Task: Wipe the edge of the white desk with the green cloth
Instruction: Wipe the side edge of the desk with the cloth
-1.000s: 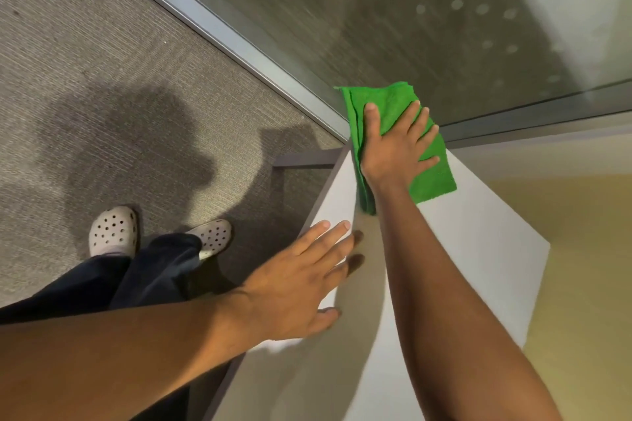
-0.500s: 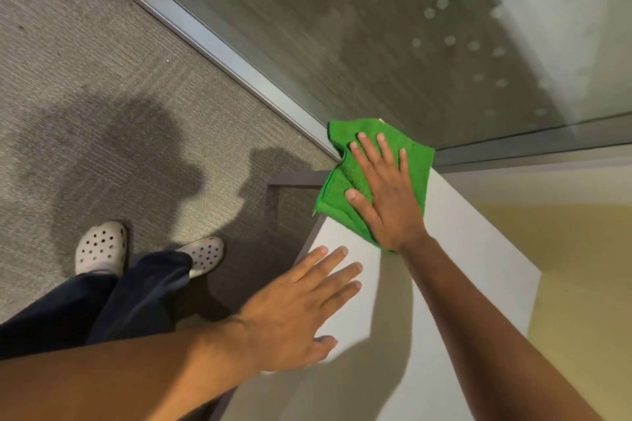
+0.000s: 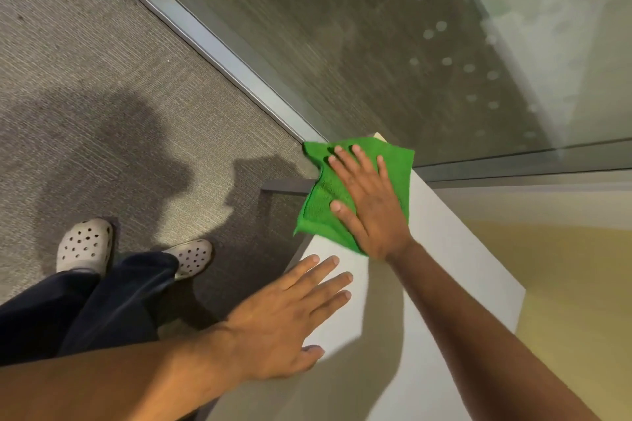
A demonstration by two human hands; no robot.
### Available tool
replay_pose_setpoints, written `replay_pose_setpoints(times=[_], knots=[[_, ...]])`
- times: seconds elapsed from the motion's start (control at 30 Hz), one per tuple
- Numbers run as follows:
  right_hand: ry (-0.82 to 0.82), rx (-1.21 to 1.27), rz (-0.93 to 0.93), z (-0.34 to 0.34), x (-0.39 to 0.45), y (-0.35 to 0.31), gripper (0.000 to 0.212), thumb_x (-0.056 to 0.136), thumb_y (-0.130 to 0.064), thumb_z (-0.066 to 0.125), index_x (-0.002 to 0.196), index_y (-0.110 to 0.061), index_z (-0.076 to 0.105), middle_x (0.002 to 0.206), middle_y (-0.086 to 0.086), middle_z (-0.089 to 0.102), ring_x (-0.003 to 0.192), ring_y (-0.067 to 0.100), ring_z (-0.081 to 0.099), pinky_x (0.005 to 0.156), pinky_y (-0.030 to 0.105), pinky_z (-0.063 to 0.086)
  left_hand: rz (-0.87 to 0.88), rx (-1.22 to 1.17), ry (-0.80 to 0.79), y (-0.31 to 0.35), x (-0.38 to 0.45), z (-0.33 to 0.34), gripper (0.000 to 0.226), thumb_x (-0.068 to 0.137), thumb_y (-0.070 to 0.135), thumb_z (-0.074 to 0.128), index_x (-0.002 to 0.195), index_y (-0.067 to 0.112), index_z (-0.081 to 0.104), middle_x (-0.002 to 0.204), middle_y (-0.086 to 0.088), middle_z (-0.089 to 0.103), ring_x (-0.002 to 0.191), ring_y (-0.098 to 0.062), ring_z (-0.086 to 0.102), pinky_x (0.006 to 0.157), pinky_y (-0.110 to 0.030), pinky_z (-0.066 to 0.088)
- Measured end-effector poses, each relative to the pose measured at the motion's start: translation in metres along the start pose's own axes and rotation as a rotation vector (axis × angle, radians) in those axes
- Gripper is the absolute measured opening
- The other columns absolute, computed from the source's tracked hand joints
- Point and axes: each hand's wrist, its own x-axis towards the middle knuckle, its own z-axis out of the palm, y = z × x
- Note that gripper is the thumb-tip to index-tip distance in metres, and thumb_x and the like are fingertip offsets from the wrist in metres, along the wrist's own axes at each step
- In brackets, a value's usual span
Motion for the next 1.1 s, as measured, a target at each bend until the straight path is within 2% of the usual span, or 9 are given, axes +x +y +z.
replay_pose_setpoints(times=[0.17, 0.33, 0.47, 0.53, 0.67, 0.8, 0.9, 1.0, 1.1], knots=[[0.152, 0.061, 0.365, -0.011, 0.048, 0.017, 0.06, 0.109, -0.05, 0.033, 0.163, -0.023, 0.034, 0.175, -0.002, 0.025, 0.165, 0.023, 0.012, 0.132, 0.056, 0.011, 0.0, -0.002, 0.003, 0.002, 0.0, 0.001, 0.084, 0.104, 0.063, 0.028, 0.169, 0.017, -0.001, 0.176, -0.008, -0.017, 0.155, -0.032, -0.038, 0.123, -0.049, -0.029], [0.242, 0.116, 0.716, 0.001, 0.044, -0.023, 0.071, 0.109, -0.047, 0.032, 0.168, -0.012, 0.013, 0.178, 0.007, 0.011, 0.166, 0.026, 0.006, 0.133, 0.056, 0.009, 0.012, 0.022, -0.015, 0.002, -0.001, 0.0, 0.083, 0.105, 0.063, 0.023, 0.168, 0.016, -0.002, 0.177, -0.008, -0.014, 0.153, -0.033, -0.041, 0.121, -0.05, -0.032], [0.166, 0.118, 0.655, 0.019, 0.011, -0.061, 0.076, 0.108, -0.05, 0.027, 0.169, -0.012, 0.001, 0.178, 0.006, -0.007, 0.165, 0.023, -0.009, 0.133, 0.049, -0.003, 0.019, 0.051, -0.043, 0.002, -0.001, -0.002, 0.082, 0.106, 0.063, 0.021, 0.167, 0.013, -0.003, 0.178, -0.011, 0.0, 0.155, -0.036, -0.036, 0.118, -0.05, -0.036], [0.145, 0.115, 0.605, 0.021, 0.003, -0.062, 0.076, 0.108, -0.05, 0.027, 0.169, -0.014, 0.0, 0.178, 0.004, -0.009, 0.165, 0.02, -0.012, 0.133, 0.046, -0.005, 0.02, 0.049, -0.034, 0.002, 0.0, -0.001, 0.082, 0.106, 0.063, 0.019, 0.166, 0.013, -0.007, 0.178, -0.011, -0.003, 0.153, -0.036, -0.038, 0.117, -0.05, -0.038], [0.14, 0.053, 0.582, 0.009, 0.024, -0.036, 0.077, 0.107, -0.05, 0.032, 0.169, -0.014, 0.005, 0.179, 0.004, -0.002, 0.166, 0.023, -0.005, 0.134, 0.047, -0.001, 0.018, 0.047, -0.001, 0.002, 0.0, 0.001, 0.084, 0.106, 0.064, 0.02, 0.167, 0.014, -0.009, 0.175, -0.01, -0.019, 0.15, -0.034, -0.045, 0.117, -0.05, -0.037], [0.205, 0.086, 0.718, -0.001, 0.047, -0.022, 0.076, 0.106, -0.042, 0.038, 0.168, -0.009, 0.01, 0.178, 0.008, 0.012, 0.166, 0.027, 0.007, 0.133, 0.055, 0.008, 0.018, 0.072, 0.033, 0.002, -0.001, 0.002, 0.083, 0.105, 0.064, 0.022, 0.168, 0.014, 0.005, 0.177, -0.011, -0.012, 0.155, -0.035, -0.038, 0.123, -0.052, -0.03], [0.208, 0.113, 0.741, 0.006, 0.037, -0.044, 0.079, 0.104, -0.044, 0.035, 0.168, -0.008, 0.006, 0.179, 0.008, 0.004, 0.166, 0.026, 0.001, 0.134, 0.053, 0.004, 0.033, 0.058, 0.015, 0.002, -0.003, 0.001, 0.083, 0.104, 0.065, 0.027, 0.167, 0.013, 0.014, 0.178, -0.012, 0.002, 0.161, -0.036, -0.023, 0.124, -0.052, -0.027], [0.192, 0.153, 0.666, 0.019, 0.001, -0.073, 0.075, 0.108, -0.046, 0.034, 0.169, -0.014, 0.005, 0.179, 0.002, -0.001, 0.166, 0.019, -0.004, 0.134, 0.045, 0.0, 0.04, 0.076, 0.003, 0.0, -0.001, -0.002, 0.082, 0.102, 0.064, 0.034, 0.161, 0.008, 0.035, 0.165, -0.016, 0.04, 0.16, -0.041, 0.013, 0.127, -0.053, -0.017], [0.159, 0.199, 0.59, 0.02, -0.025, -0.08, 0.07, 0.111, -0.05, 0.031, 0.169, -0.02, 0.007, 0.179, -0.006, 0.0, 0.165, 0.012, -0.005, 0.134, 0.042, 0.0, 0.048, 0.093, 0.025, 0.0, -0.001, -0.003, 0.082, 0.103, 0.064, 0.032, 0.162, 0.008, 0.033, 0.164, -0.015, 0.038, 0.158, -0.04, 0.017, 0.126, -0.052, -0.018]])
